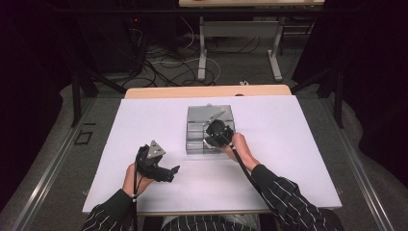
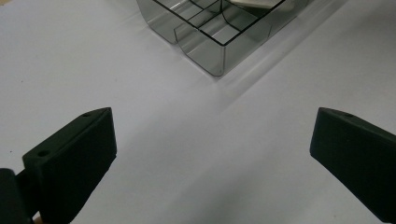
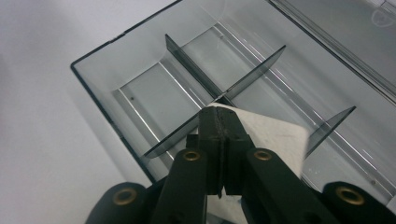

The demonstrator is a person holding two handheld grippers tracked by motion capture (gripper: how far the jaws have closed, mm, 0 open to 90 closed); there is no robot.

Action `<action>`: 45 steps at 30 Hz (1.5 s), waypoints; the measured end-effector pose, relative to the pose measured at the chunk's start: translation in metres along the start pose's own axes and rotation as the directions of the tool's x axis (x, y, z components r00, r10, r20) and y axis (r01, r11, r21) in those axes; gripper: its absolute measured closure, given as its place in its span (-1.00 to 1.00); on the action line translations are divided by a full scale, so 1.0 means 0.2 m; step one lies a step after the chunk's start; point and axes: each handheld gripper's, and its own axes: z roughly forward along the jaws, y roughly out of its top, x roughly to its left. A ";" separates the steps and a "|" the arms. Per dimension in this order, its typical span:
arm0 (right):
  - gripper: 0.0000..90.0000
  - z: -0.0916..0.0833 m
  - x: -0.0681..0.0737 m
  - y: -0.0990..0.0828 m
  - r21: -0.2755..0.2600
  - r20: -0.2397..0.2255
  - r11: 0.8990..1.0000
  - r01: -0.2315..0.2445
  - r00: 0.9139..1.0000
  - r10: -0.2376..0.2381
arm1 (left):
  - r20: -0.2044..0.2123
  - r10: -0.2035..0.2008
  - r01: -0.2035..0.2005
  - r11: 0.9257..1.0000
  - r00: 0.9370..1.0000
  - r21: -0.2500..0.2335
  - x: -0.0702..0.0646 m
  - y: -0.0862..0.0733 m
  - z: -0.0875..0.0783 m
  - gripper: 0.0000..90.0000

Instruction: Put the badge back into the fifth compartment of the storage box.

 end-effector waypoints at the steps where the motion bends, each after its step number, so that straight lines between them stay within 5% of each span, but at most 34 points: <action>1: 1.00 0.00 0.00 0.00 0.010 0.005 1.000 -0.012 1.000 0.011 | 0.002 0.000 0.000 1.000 1.000 0.004 0.00 0.00 0.00 -0.99; 8: 1.00 0.01 -0.01 -0.01 0.011 0.010 1.000 -0.011 1.000 0.011 | 0.002 -0.002 0.002 1.000 1.000 0.008 0.01 0.00 -0.01 -0.99; 16: 1.00 -0.09 -0.07 -0.01 -0.057 0.071 0.997 -0.045 0.996 0.049 | 0.002 -0.002 0.002 1.000 1.000 0.007 0.01 0.00 -0.01 -0.99; 22: 1.00 -0.16 -0.11 -0.05 -0.038 0.085 0.994 -0.102 0.991 0.105 | -0.005 -0.009 0.009 1.000 1.000 -0.011 0.01 0.00 -0.02 -0.99; 24: 1.00 -0.17 -0.13 -0.07 -0.065 0.081 0.994 -0.087 0.992 0.093 | -0.004 -0.008 0.008 1.000 1.000 -0.011 0.01 0.00 -0.02 -0.99; 28: 1.00 -0.17 -0.12 -0.09 -0.007 0.077 0.995 -0.103 0.992 0.104 | 0.000 -0.001 0.001 1.000 1.000 -0.003 0.01 0.00 -0.02 -0.99; 29: 1.00 -0.16 -0.12 -0.10 -0.039 0.057 0.995 -0.097 0.993 0.099 | -0.002 0.000 0.000 1.000 1.000 -0.004 0.01 0.00 -0.02 -0.99; 30: 1.00 -0.17 -0.12 -0.10 0.026 0.053 0.996 -0.090 0.995 0.088 | -0.002 0.000 0.000 1.000 1.000 -0.002 0.01 0.00 -0.02 -0.99; 31: 1.00 -0.15 -0.10 -0.11 0.000 0.053 0.995 -0.098 0.994 0.098 | -0.002 -0.003 0.003 1.000 1.000 -0.008 0.00 0.00 -0.02 -0.99; 32: 1.00 -0.17 -0.10 -0.10 0.078 0.047 0.993 -0.085 0.996 0.082 | -0.001 -0.008 0.008 1.000 1.000 -0.005 0.00 0.00 -0.02 -0.99; 37: 1.00 -0.16 -0.06 -0.11 0.075 0.016 0.996 -0.055 0.998 0.053 | -0.003 -0.001 0.001 1.000 1.000 -0.006 0.00 0.00 -0.02 -0.99; 38: 1.00 -0.14 -0.05 -0.12 0.020 0.013 0.997 -0.071 0.997 0.070 | -0.003 -0.001 0.001 1.000 1.000 -0.006 0.00 0.00 -0.02 -0.99; 39: 1.00 -0.16 -0.04 -0.11 0.084 0.017 0.995 -0.063 0.998 0.062 | -0.003 -0.001 0.001 1.000 1.000 -0.006 0.00 0.00 -0.02 -0.99; 40: 1.00 -0.16 -0.04 -0.11 0.090 0.018 0.994 -0.059 0.998 0.057 | -0.003 0.000 0.000 1.000 1.000 -0.006 0.00 0.00 -0.02 -0.99; 45: 1.00 -0.21 -0.06 -0.12 0.055 0.022 0.996 -0.077 0.997 0.076 | -0.003 0.003 -0.003 1.000 1.000 -0.005 0.00 0.00 -0.02 -0.99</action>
